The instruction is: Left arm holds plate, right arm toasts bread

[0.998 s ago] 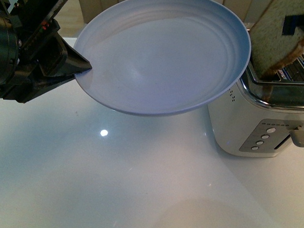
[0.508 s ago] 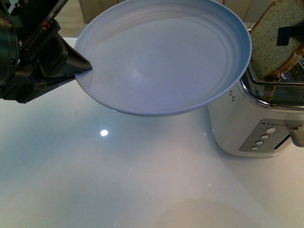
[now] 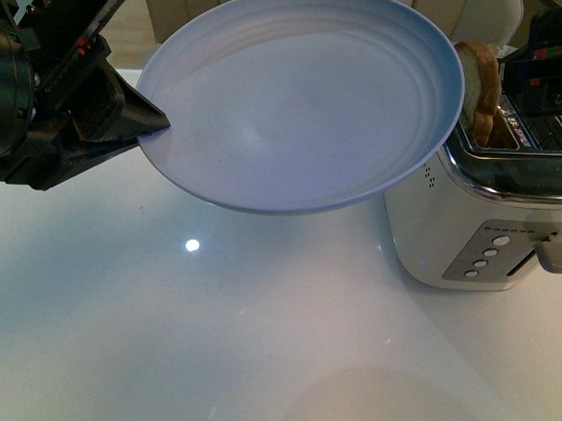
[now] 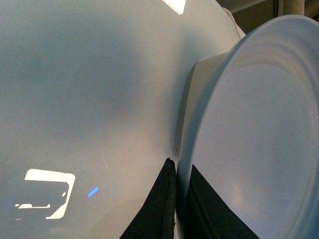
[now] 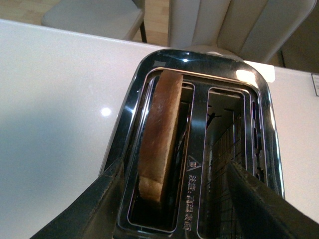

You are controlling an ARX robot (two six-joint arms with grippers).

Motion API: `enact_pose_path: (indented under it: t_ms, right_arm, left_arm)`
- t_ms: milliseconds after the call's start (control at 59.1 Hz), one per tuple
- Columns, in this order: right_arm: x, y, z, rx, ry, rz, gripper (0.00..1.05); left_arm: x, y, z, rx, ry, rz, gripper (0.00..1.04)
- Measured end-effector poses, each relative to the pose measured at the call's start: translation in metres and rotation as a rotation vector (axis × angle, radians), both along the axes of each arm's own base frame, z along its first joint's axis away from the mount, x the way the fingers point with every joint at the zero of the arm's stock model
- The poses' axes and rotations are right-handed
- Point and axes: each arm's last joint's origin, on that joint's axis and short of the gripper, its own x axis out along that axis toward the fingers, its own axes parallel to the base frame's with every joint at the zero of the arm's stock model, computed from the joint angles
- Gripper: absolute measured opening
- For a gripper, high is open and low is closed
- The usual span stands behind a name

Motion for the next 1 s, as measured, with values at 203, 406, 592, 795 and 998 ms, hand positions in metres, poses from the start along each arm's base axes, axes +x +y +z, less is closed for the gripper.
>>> enact_pose_path:
  t_ms: [203,406,592,795,998]
  right_arm:
    - [-0.024,-0.017,0.024,0.065,-0.069,-0.061,0.97]
    - [-0.085,-0.039,0.05,0.1,-0.17,-0.086,0.96]
    - [-0.13,-0.048,0.063,0.144,-0.202,-0.097,0.96]
    - [-0.143,-0.05,0.07,0.164,-0.249,-0.098,0.96]
    - [-0.146,-0.057,0.063,0.152,-0.385,-0.142,0.8]
  left_arm:
    - [0.0,0.0,0.0,0.0,0.0,0.0,0.03]
    - [0.0,0.0,0.0,0.0,0.0,-0.001,0.03]
    - [0.0,0.0,0.0,0.002,0.0,0.0,0.03]
    - [0.0,0.001,0.0,0.006,-0.002,0.003,0.03]
    - [0.0,0.002,0.001,0.016,-0.004,0.013,0.03]
